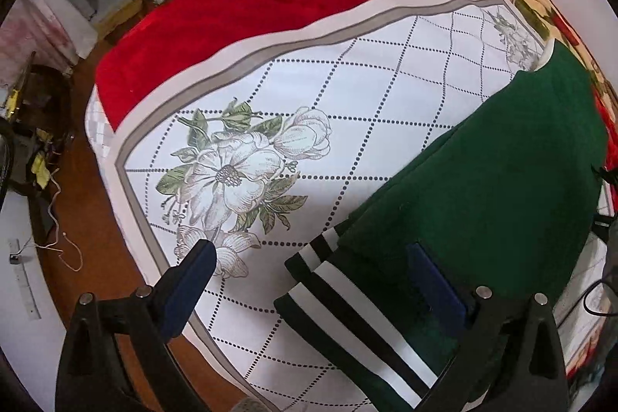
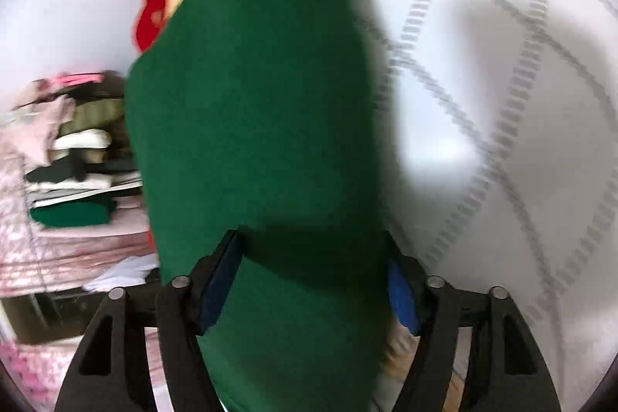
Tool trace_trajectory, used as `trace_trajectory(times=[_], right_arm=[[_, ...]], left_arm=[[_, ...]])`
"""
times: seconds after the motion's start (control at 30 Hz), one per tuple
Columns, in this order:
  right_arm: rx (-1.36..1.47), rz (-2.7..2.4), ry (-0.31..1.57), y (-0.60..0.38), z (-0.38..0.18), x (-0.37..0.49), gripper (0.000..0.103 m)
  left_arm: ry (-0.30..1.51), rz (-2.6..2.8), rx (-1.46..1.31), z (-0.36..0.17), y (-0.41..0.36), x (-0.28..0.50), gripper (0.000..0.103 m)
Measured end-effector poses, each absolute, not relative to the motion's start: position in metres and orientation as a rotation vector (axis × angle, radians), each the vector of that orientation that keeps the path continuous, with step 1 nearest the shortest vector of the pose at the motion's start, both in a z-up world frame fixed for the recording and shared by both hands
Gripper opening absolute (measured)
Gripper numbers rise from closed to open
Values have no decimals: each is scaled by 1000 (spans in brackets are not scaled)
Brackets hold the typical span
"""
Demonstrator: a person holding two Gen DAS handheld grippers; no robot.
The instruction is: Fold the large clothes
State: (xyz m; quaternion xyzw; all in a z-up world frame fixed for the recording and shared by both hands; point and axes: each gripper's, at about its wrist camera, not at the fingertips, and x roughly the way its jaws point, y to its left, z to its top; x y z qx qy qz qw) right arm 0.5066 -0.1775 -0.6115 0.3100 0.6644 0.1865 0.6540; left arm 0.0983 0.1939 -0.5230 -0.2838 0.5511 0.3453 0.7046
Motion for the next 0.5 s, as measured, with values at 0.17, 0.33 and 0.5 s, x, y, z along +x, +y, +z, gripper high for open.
trace_trajectory(times=[0.17, 0.33, 0.5], right_arm=[[700, 401, 1435, -189, -595, 489, 19], [830, 236, 1406, -262, -567, 415, 18], [797, 50, 1470, -324, -547, 292, 18]], left_arm=[[1215, 837, -610, -514, 191, 98, 103], [1219, 890, -592, -504, 191, 81, 103], [1252, 925, -516, -508, 189, 68, 103]])
